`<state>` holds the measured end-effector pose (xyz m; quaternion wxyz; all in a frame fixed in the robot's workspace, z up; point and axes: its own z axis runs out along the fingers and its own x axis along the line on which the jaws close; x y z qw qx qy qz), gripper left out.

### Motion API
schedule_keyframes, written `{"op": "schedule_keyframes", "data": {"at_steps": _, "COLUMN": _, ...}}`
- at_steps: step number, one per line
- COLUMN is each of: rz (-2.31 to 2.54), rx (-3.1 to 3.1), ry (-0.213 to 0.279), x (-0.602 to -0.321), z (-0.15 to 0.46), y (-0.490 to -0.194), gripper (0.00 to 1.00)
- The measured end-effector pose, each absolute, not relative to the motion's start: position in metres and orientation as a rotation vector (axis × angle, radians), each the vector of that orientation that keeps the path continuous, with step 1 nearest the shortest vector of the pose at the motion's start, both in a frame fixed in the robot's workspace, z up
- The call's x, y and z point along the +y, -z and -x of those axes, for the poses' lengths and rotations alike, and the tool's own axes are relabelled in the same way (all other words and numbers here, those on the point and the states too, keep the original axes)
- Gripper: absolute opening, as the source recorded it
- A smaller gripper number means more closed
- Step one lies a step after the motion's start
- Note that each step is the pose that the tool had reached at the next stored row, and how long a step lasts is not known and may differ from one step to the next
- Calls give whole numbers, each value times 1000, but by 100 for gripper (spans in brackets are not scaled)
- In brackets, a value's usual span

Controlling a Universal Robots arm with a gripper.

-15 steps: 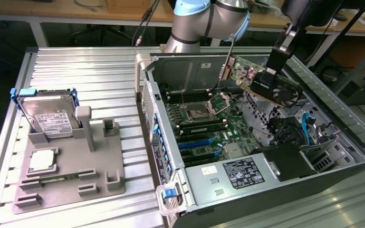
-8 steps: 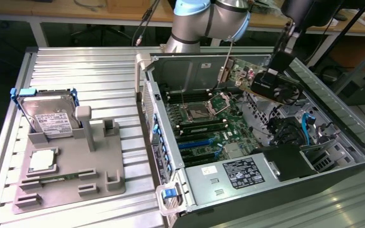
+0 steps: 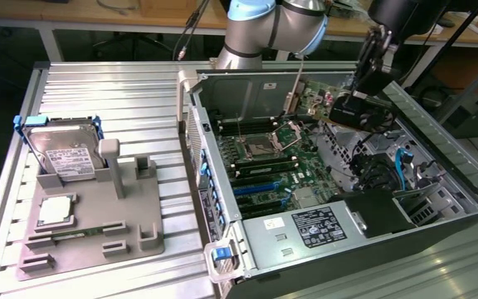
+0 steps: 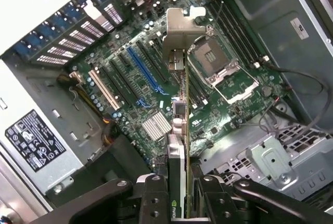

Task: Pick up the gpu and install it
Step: 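Insert the gpu into the slot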

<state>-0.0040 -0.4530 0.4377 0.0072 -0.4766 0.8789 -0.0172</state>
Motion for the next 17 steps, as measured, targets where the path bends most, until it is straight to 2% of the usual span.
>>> {"op": "schedule_keyframes", "data": {"at_steps": 17, "rz": 1942, "rx": 2445, "ry": 44, "x": -453, "z": 4, "y": -438, "gripper": 27}}
